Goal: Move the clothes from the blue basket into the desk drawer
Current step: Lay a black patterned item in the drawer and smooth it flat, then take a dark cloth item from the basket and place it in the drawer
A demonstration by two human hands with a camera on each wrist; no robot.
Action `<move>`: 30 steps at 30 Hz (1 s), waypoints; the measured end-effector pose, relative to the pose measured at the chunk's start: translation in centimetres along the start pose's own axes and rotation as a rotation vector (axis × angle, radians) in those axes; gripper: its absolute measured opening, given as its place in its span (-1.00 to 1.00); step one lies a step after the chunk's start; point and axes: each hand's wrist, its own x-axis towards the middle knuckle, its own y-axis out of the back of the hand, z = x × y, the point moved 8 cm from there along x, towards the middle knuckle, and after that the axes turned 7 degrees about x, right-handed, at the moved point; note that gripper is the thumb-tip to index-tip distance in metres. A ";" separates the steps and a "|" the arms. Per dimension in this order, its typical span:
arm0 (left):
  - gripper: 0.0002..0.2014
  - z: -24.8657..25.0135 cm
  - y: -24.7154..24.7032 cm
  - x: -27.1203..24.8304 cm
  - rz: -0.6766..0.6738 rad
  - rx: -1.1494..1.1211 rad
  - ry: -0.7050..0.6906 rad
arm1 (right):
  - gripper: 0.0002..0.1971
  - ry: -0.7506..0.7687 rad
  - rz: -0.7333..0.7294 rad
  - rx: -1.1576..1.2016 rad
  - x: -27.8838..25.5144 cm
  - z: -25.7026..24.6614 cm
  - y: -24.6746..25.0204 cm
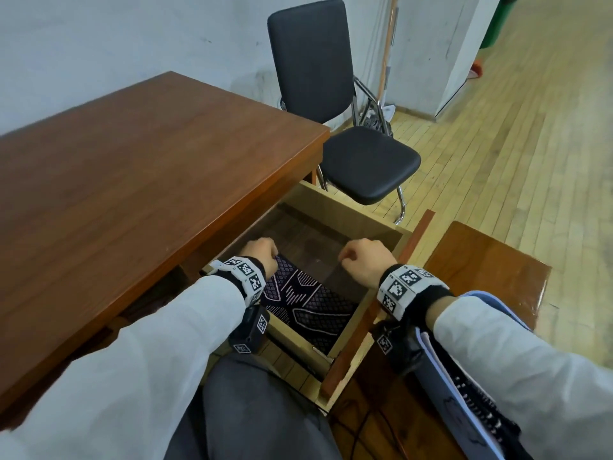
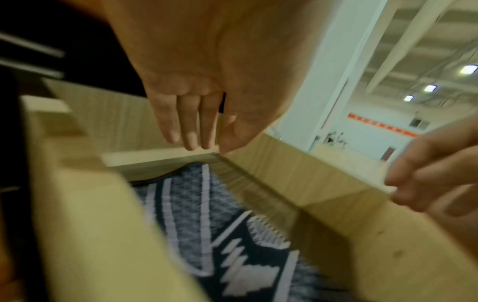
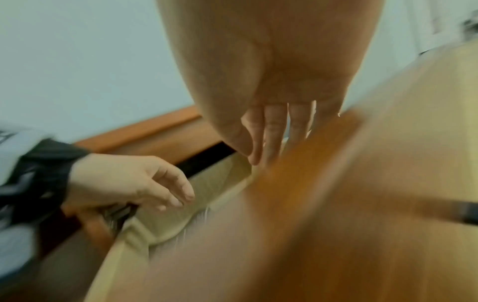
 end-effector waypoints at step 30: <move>-0.76 24.4 -8.6 -15.1 -0.184 -0.113 -0.512 | -0.67 -0.472 -0.148 -0.287 -17.5 20.3 3.4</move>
